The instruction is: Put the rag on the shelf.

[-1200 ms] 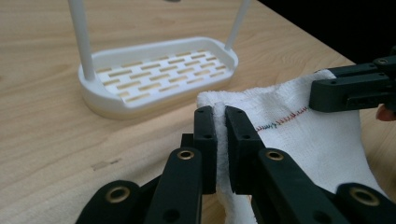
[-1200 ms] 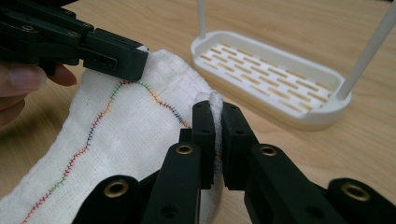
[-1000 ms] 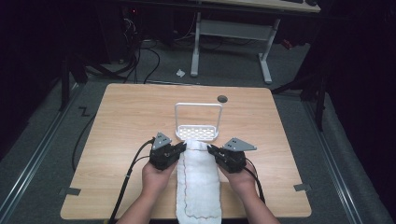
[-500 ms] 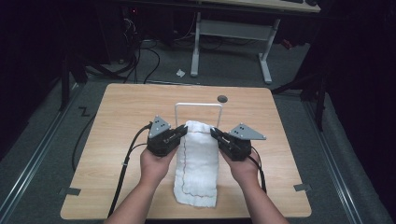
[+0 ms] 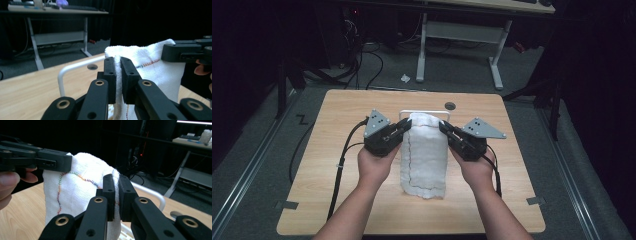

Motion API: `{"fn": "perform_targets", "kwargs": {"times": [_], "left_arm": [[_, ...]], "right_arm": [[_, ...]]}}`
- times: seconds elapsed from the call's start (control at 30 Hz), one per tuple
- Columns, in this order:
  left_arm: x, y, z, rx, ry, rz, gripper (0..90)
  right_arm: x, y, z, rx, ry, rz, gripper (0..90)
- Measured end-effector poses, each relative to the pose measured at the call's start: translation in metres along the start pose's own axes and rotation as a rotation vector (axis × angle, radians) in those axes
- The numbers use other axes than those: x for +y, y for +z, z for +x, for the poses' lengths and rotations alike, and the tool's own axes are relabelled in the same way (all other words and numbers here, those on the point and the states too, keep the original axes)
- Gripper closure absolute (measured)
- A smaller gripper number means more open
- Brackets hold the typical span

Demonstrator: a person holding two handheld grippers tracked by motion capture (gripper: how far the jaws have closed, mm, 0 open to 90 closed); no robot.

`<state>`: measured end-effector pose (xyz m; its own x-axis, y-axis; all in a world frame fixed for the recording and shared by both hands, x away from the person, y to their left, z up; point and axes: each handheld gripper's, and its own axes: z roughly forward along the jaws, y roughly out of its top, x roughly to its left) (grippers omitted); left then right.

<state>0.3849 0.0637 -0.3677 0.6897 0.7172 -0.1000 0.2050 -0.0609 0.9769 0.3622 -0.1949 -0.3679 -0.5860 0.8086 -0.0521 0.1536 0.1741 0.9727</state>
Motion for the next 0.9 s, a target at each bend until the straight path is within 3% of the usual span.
{"fn": "perform_targets", "kwargs": {"times": [0.37,0.57,0.9], "left_arm": [[0.042,-0.008,-0.001,0.015,0.070,-0.059,84.0],[0.053,-0.007,0.001,0.007,0.109,-0.062,84.0],[0.068,0.009,0.007,0.013,0.112,-0.052,83.9]], "right_arm": [[0.037,-0.005,-0.005,-0.016,-0.020,-0.065,85.9],[0.046,-0.004,-0.009,-0.022,-0.029,-0.073,85.9],[0.059,0.001,-0.026,-0.031,0.007,-0.088,85.9]]}}
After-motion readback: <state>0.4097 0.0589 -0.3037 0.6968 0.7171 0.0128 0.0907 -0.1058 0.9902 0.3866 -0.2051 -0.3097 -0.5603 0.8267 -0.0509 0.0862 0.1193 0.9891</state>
